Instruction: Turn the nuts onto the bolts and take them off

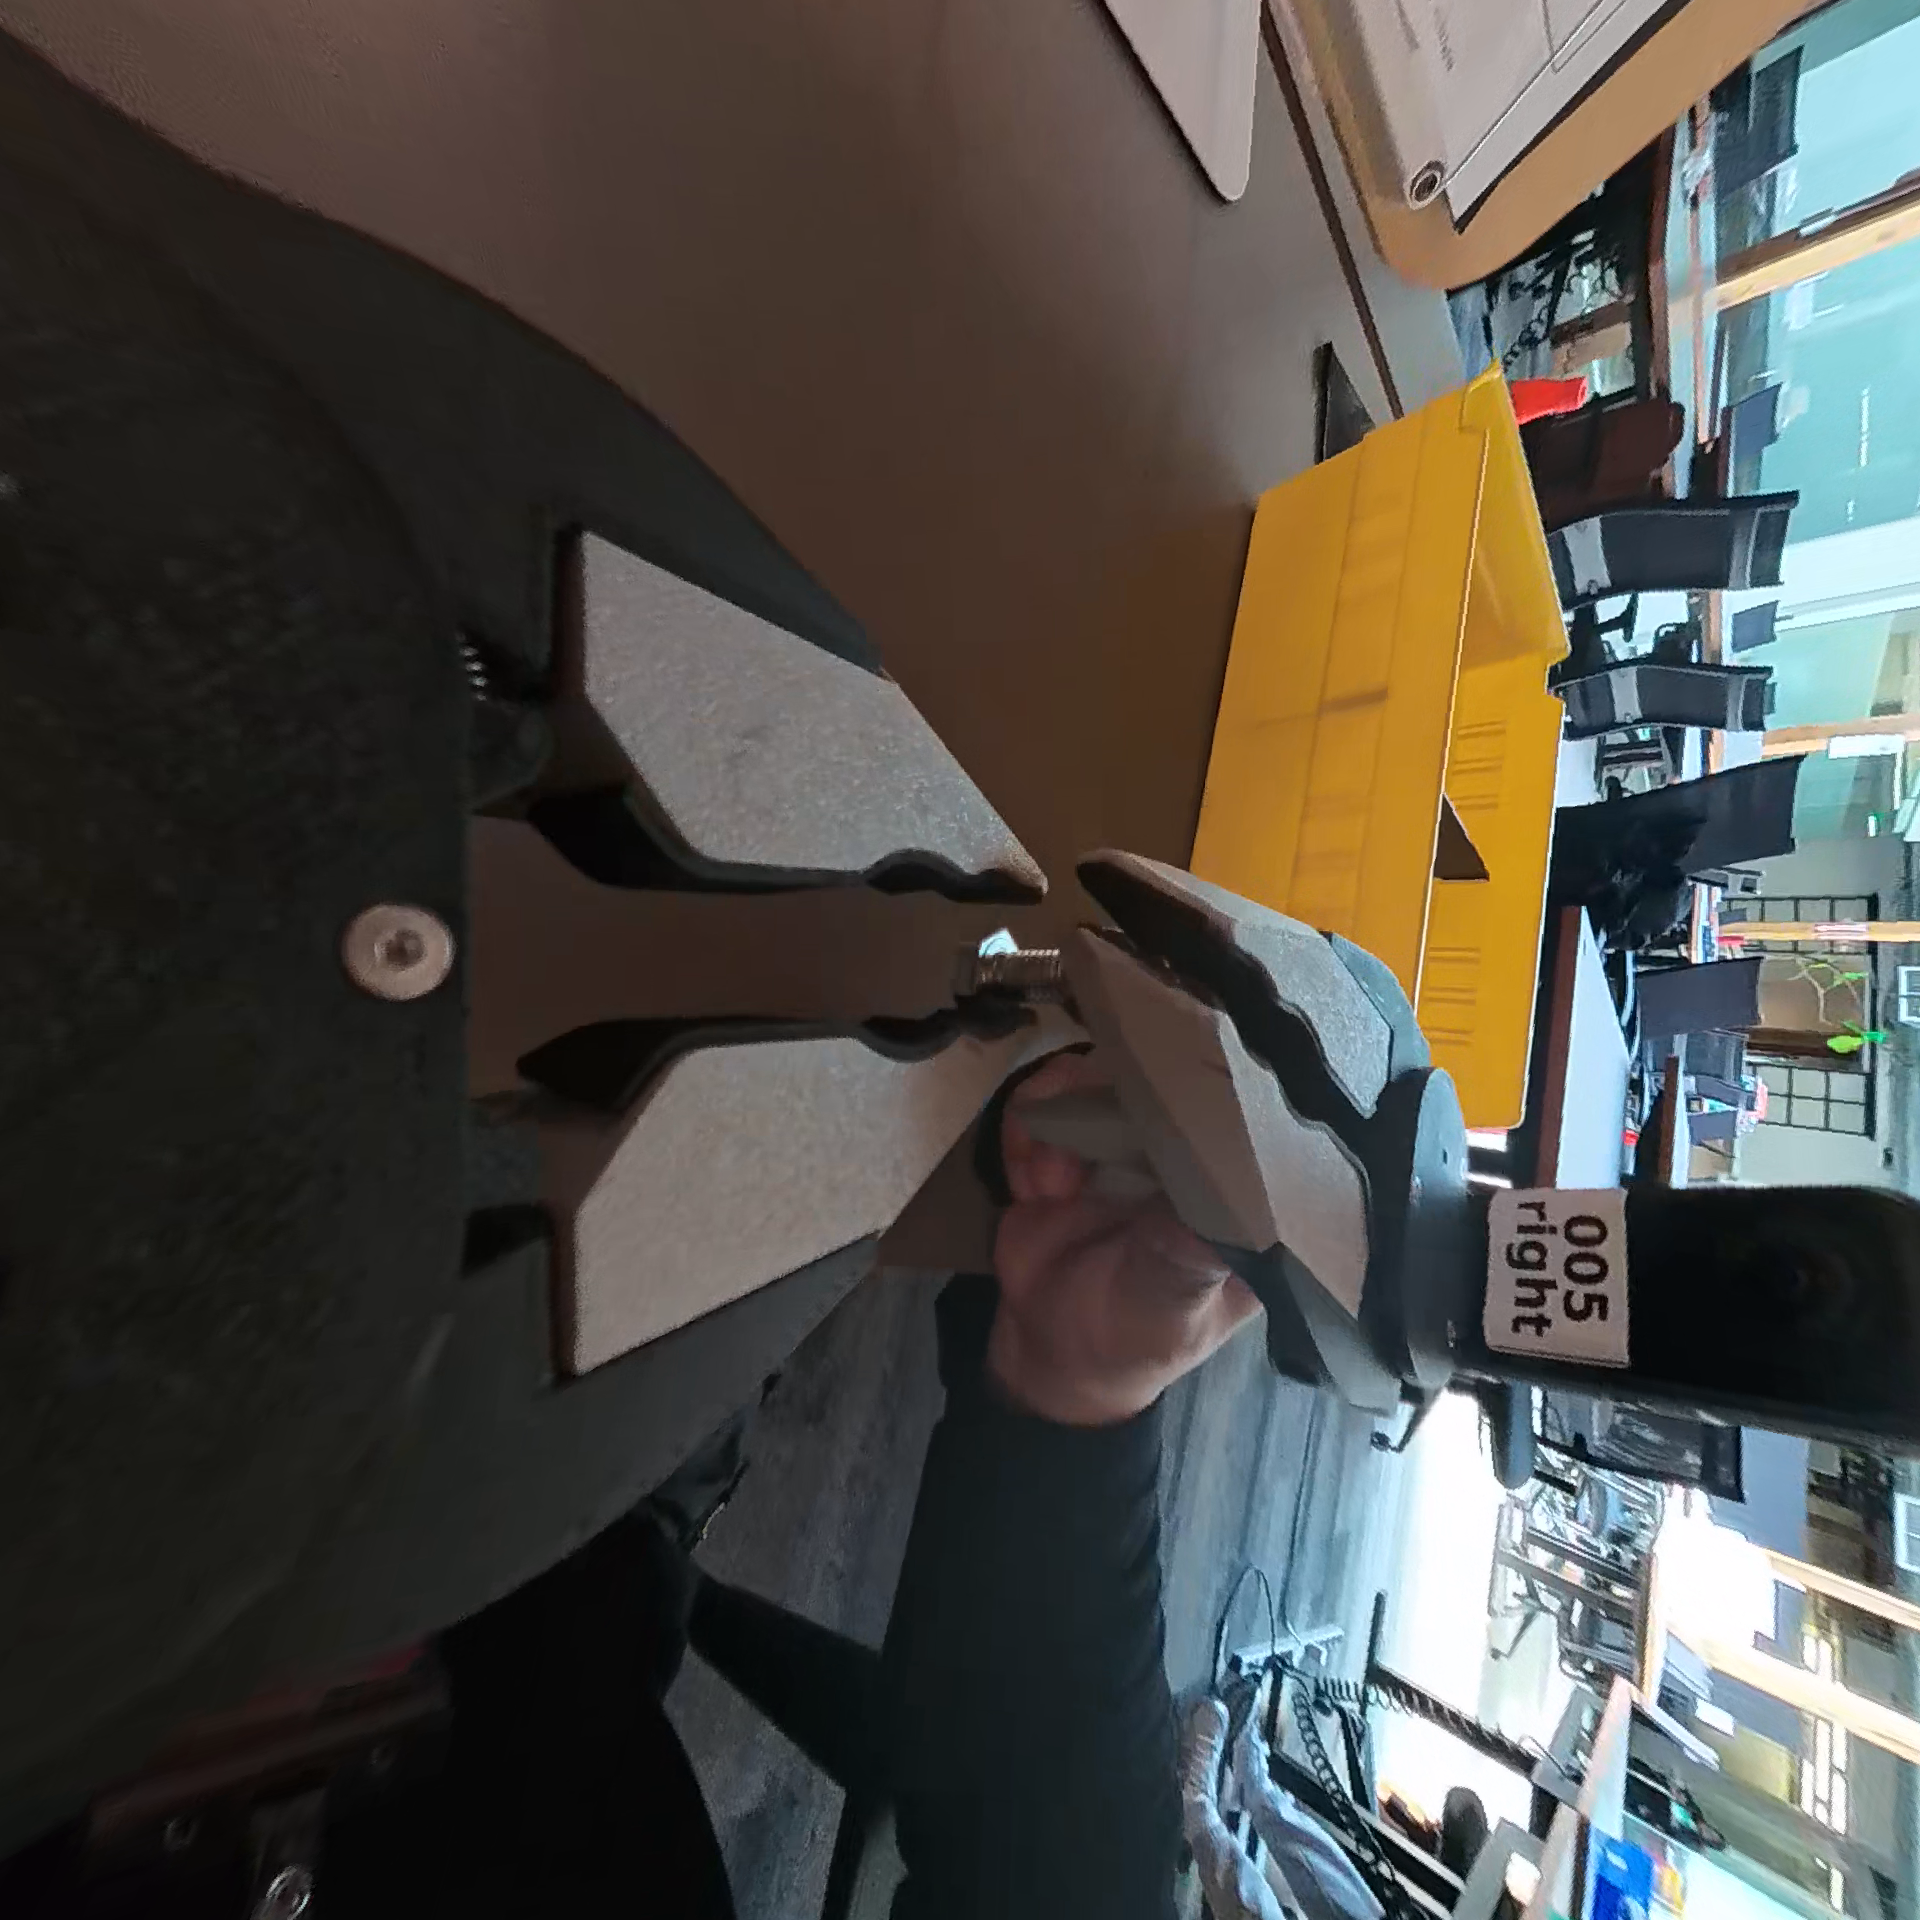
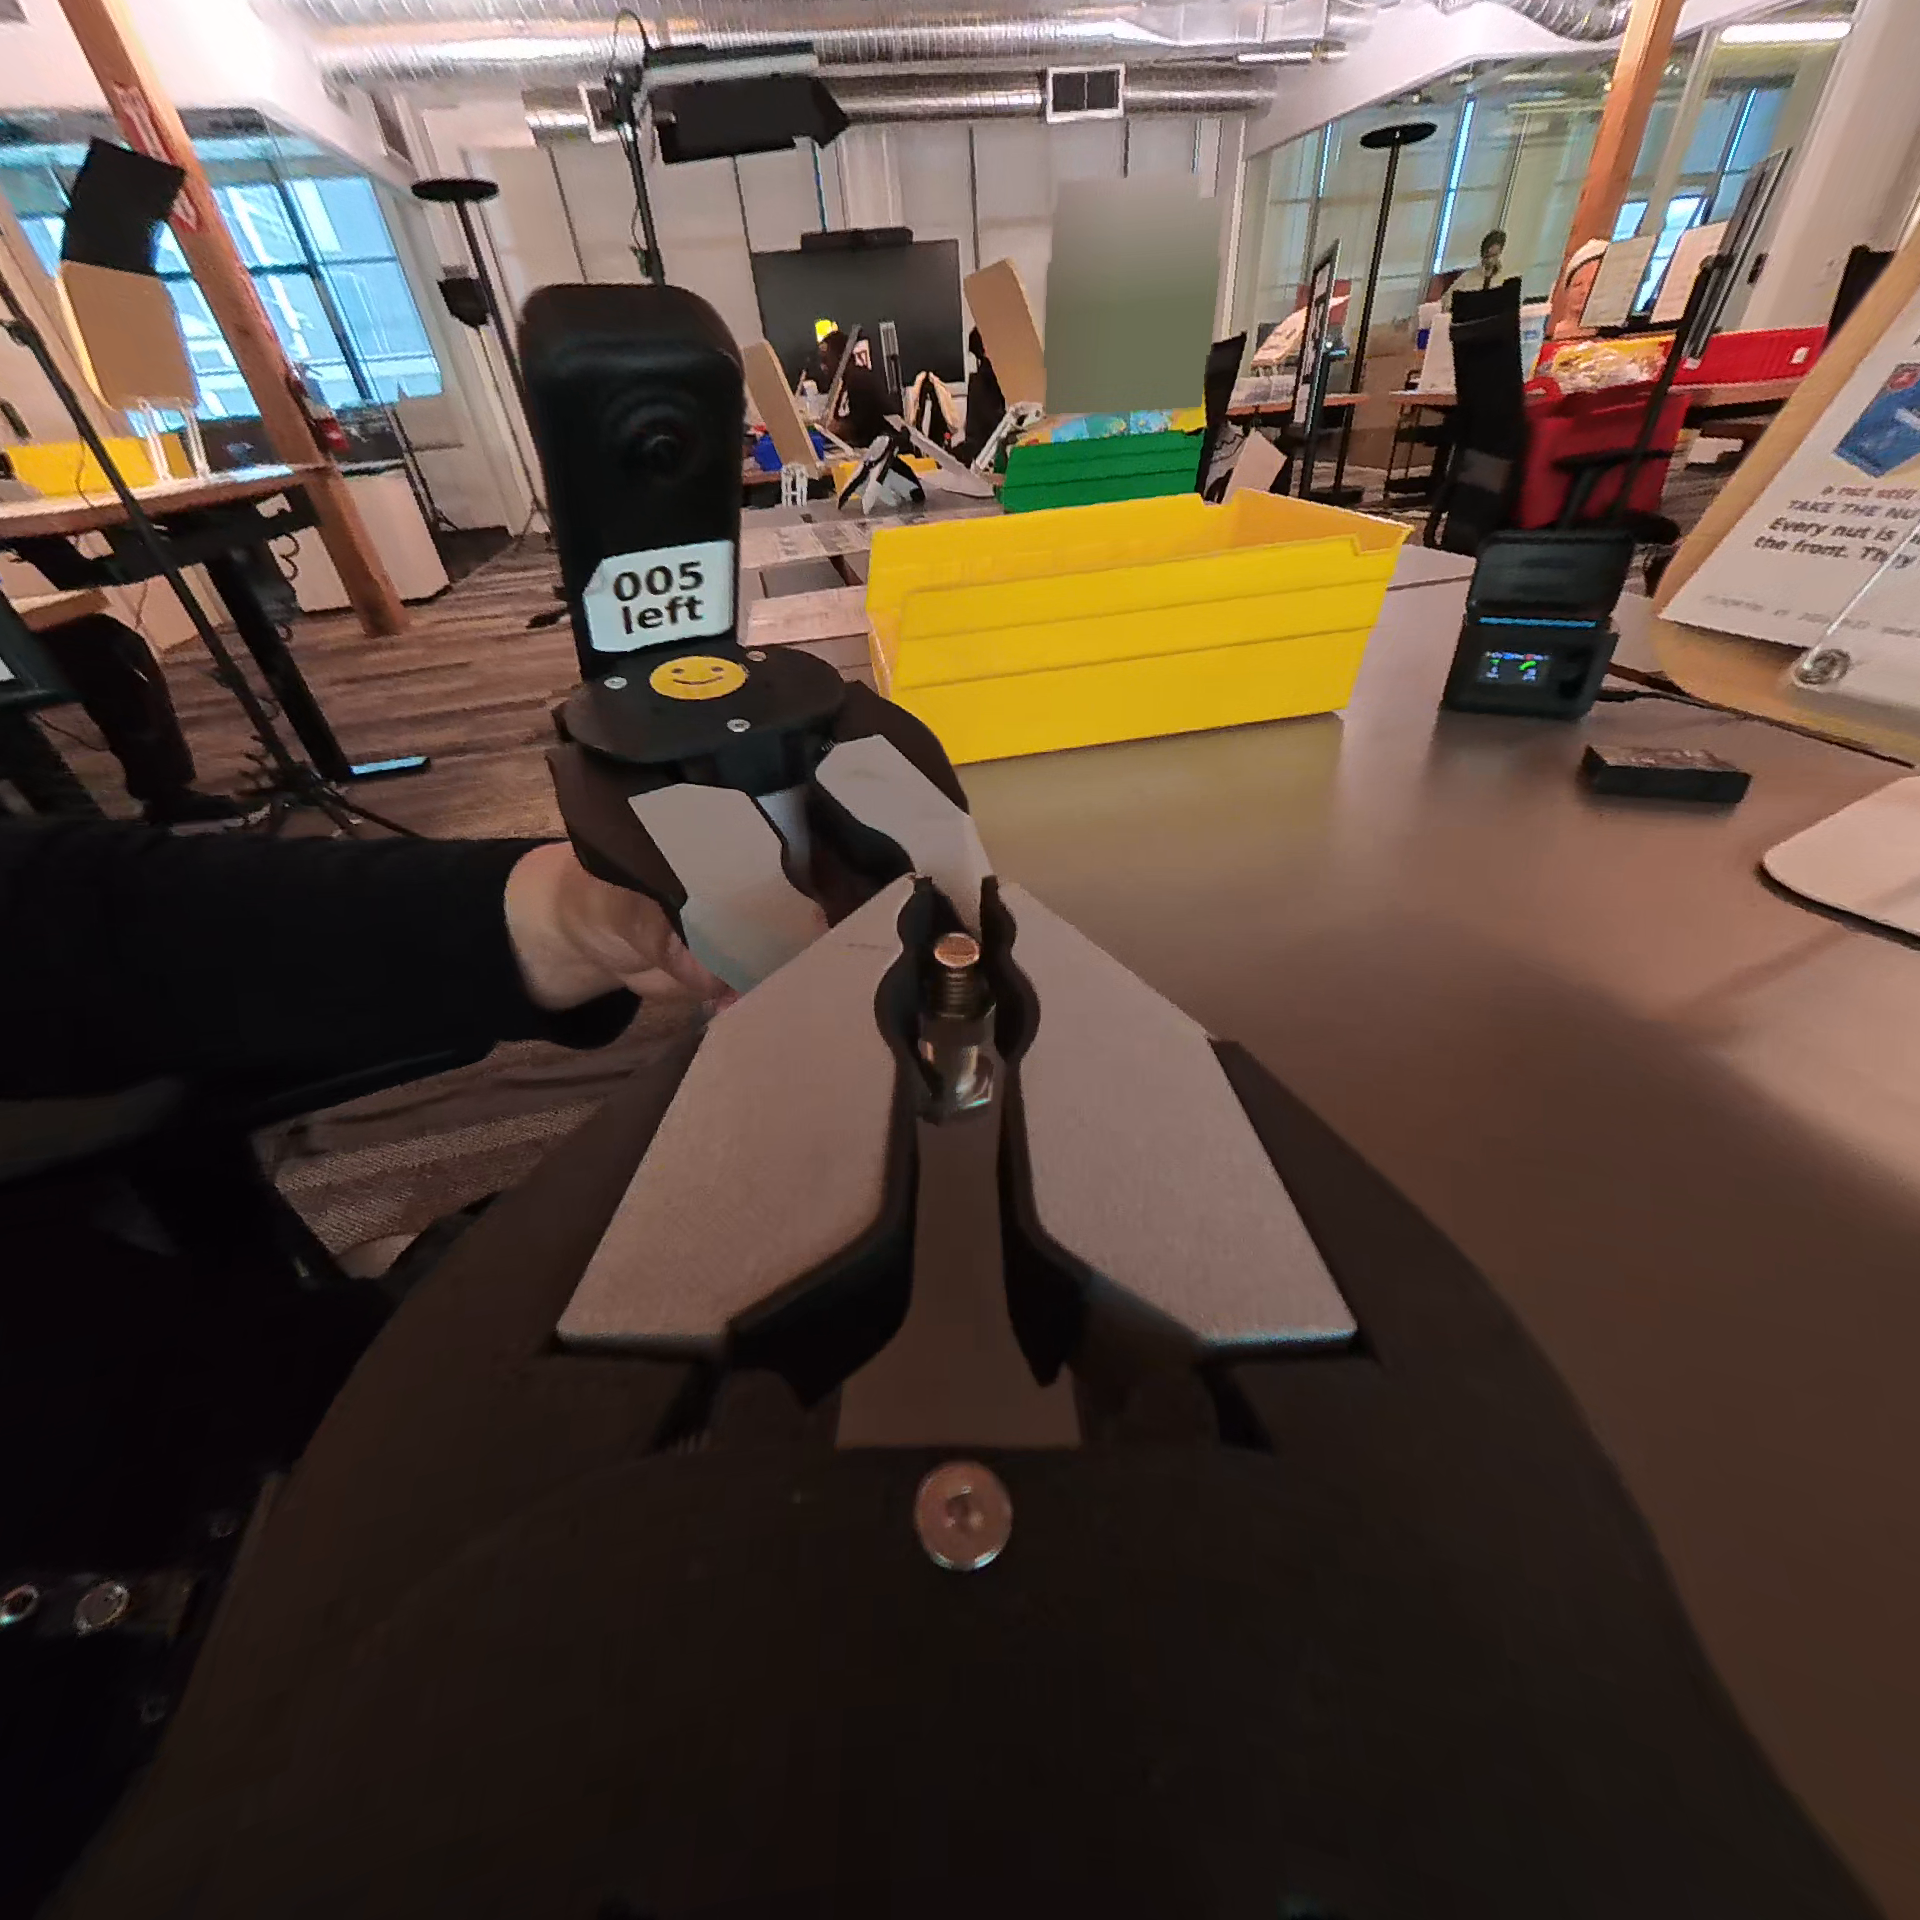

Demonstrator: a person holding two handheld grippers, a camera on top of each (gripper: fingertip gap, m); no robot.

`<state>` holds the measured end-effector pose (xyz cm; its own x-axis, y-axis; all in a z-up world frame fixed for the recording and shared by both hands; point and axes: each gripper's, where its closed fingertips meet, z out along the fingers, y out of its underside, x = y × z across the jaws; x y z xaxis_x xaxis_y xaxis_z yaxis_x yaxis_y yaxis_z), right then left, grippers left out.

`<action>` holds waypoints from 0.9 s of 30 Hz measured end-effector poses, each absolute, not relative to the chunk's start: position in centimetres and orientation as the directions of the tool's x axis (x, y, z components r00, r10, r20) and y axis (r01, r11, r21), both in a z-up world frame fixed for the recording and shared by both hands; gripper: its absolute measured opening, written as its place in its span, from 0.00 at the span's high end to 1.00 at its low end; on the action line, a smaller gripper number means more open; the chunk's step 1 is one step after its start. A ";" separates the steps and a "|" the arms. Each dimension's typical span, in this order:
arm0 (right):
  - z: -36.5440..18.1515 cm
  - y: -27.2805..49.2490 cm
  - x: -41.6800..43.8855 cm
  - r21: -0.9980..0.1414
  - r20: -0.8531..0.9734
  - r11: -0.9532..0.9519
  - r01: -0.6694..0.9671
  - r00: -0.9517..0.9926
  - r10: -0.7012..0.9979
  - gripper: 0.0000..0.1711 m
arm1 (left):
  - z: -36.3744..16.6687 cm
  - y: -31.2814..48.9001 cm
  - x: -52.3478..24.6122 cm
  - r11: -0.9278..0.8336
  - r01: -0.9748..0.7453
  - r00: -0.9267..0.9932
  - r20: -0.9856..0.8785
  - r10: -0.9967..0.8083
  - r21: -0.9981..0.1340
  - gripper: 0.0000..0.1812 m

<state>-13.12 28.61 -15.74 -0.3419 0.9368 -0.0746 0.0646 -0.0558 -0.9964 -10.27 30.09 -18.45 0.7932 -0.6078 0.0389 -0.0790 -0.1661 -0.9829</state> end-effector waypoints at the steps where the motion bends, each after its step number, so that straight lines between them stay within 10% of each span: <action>1: -15.6 28.4 -13.3 -0.997 -0.074 -0.056 0.060 -0.349 0.934 0.97 | -18.4 30.0 -10.3 -0.167 -0.071 0.790 0.047 -0.612 -0.983 0.90; 27: -17.4 32.2 -14.2 -0.989 -0.073 -0.059 0.134 -0.103 0.992 0.77 | -18.9 31.3 -13.8 -0.149 -0.161 0.902 -0.084 -0.423 -0.976 0.96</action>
